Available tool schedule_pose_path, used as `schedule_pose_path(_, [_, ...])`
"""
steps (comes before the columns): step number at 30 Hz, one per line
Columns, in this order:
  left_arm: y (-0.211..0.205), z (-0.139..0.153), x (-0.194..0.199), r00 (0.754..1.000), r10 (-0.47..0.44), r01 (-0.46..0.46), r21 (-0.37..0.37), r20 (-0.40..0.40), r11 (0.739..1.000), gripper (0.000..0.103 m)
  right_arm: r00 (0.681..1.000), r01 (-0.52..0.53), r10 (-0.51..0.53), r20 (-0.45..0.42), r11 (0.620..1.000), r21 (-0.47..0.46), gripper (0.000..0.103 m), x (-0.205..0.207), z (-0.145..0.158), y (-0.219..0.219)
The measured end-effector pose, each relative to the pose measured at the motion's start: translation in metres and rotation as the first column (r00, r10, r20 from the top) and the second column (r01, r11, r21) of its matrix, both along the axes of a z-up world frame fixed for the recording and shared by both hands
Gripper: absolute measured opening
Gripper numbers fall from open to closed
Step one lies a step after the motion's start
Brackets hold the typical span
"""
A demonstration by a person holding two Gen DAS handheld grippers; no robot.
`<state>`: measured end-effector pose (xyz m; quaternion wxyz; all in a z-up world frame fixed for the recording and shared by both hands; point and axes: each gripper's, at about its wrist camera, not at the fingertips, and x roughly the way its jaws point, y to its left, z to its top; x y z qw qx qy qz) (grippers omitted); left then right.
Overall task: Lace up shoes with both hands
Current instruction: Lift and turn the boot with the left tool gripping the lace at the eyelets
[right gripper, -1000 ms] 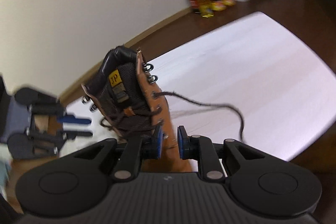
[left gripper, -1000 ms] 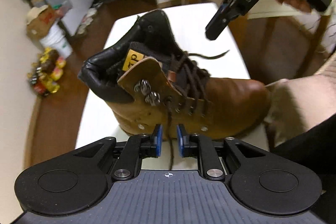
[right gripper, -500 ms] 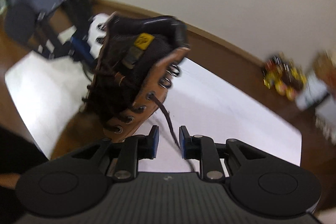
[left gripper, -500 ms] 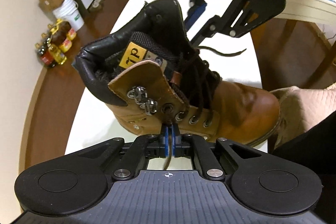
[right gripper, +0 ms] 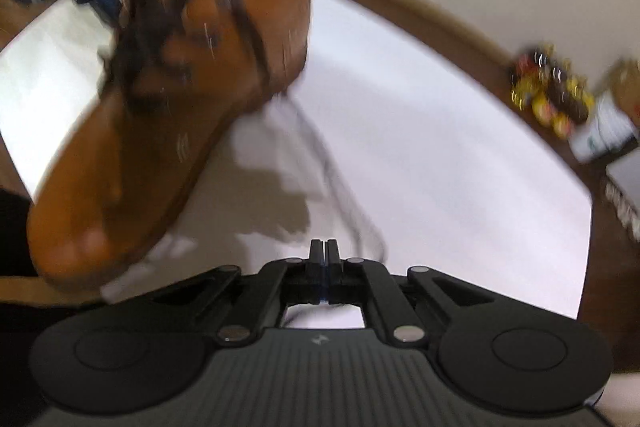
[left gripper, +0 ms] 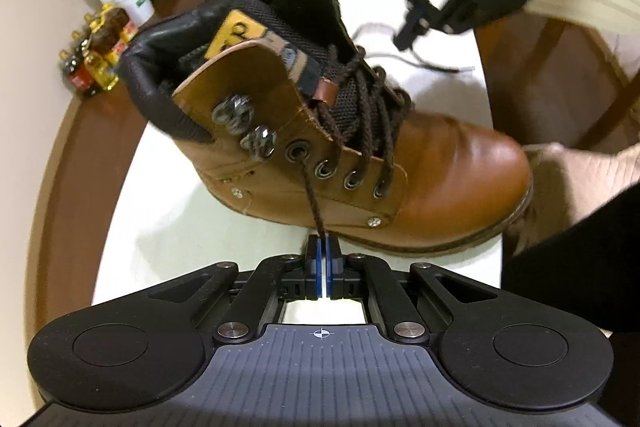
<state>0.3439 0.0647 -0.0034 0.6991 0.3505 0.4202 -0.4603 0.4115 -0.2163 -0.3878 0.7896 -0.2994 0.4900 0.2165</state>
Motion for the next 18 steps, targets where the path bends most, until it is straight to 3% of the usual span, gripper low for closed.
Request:
schedule_pose_path(3, [0.002, 0.002, 0.003, 1.0, 0.002, -0.002, 0.007, 0.008, 1.0, 0.001, 0.999, 0.038, -0.038, 0.027, 0.999, 0.022, 0.001, -0.004, 0.005, 0.003])
schedule_pose_path(7, [-0.001, 0.005, 0.008, 1.0, 0.02, -0.02, 0.004, 0.0, 1.0, 0.002, 0.996, 0.048, -0.051, 0.077, 0.998, 0.046, 0.014, 0.001, 0.017, 0.009])
schedule_pose_path(12, [-0.002, 0.013, 0.015, 0.993, 0.111, -0.111, -0.008, -0.026, 0.994, 0.003, 0.993, 0.086, -0.095, 0.075, 0.99, 0.114, 0.015, 0.015, 0.025, 0.014])
schedule_pose_path(18, [0.007, 0.024, 0.013, 0.96, 0.275, -0.277, -0.044, -0.05, 0.96, 0.007, 0.99, 0.132, -0.139, 0.026, 0.975, 0.177, 0.016, 0.012, 0.031, 0.004])
